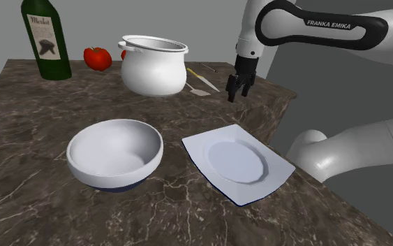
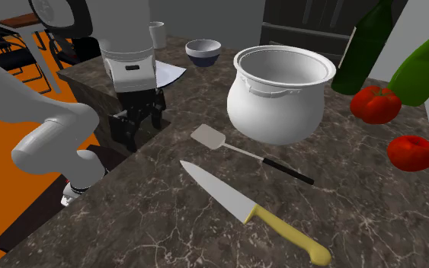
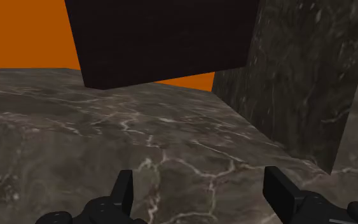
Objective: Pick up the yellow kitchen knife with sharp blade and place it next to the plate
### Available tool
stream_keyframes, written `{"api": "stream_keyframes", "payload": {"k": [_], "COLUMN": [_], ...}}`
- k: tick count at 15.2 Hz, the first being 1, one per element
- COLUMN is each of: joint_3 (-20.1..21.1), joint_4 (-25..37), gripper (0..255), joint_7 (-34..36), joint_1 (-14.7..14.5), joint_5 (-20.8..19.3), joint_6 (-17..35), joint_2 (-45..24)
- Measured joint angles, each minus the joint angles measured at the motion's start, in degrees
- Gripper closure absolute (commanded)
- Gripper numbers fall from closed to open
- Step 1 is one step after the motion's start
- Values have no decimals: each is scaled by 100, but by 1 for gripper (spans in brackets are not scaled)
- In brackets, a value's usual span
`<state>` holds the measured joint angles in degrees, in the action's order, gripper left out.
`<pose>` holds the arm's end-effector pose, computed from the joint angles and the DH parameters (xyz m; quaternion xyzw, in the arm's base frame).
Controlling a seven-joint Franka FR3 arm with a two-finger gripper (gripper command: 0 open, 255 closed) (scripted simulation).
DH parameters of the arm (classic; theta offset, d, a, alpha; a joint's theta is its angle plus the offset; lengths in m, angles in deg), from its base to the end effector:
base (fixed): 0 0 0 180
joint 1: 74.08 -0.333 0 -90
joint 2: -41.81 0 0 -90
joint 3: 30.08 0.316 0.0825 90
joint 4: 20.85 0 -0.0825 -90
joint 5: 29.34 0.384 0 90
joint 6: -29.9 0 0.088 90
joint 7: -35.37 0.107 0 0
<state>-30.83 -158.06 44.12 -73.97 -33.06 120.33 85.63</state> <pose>0.3112 -0.0126 0.5665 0.9960 -0.0807 -0.0238 0.0297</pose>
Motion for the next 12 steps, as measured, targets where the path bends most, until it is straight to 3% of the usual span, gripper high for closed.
{"api": "stream_keyframes", "payload": {"k": [5,12], "joint_3": [-153,-500], "joint_4": [433,1750], "gripper": [0,0], "joint_7": [-118,-451], "joint_1": [44,119], "joint_5": [-28,23], "joint_6": [254,520], "joint_2": [-639,-2119]}}
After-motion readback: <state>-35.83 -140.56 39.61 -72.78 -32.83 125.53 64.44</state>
